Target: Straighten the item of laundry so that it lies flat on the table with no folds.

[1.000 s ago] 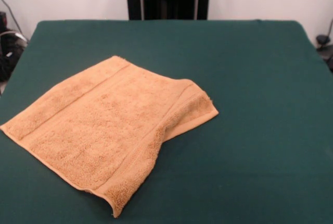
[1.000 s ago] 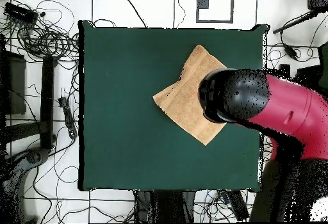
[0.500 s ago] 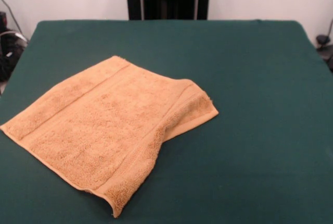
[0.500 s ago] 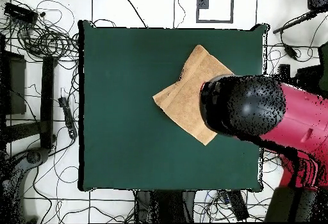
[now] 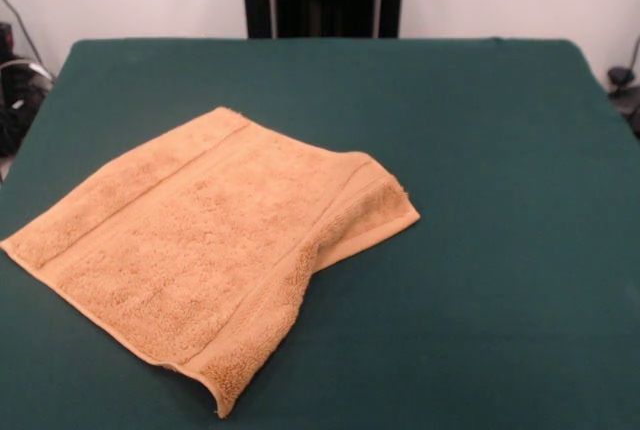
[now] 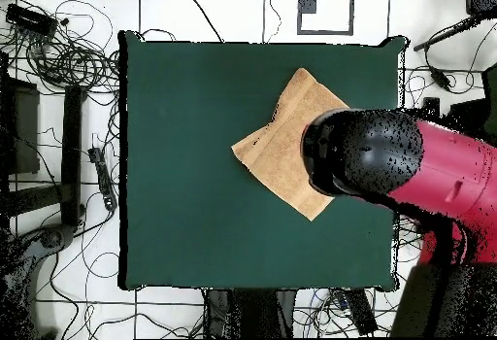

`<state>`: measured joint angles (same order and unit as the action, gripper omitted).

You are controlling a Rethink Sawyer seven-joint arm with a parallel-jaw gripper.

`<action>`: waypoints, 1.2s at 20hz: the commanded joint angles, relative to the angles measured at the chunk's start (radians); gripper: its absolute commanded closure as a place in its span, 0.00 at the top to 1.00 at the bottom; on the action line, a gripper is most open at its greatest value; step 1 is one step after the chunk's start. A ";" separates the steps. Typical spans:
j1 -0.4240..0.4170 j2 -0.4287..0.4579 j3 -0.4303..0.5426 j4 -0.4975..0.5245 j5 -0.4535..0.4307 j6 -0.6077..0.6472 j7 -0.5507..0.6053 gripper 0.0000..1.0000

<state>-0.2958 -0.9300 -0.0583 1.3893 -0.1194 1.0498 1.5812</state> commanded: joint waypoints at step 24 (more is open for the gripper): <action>0.024 0.160 0.142 -0.202 0.012 0.280 -0.038 1.00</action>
<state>-0.2980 -0.7515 -0.0414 1.2883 -0.1279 1.1053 1.5812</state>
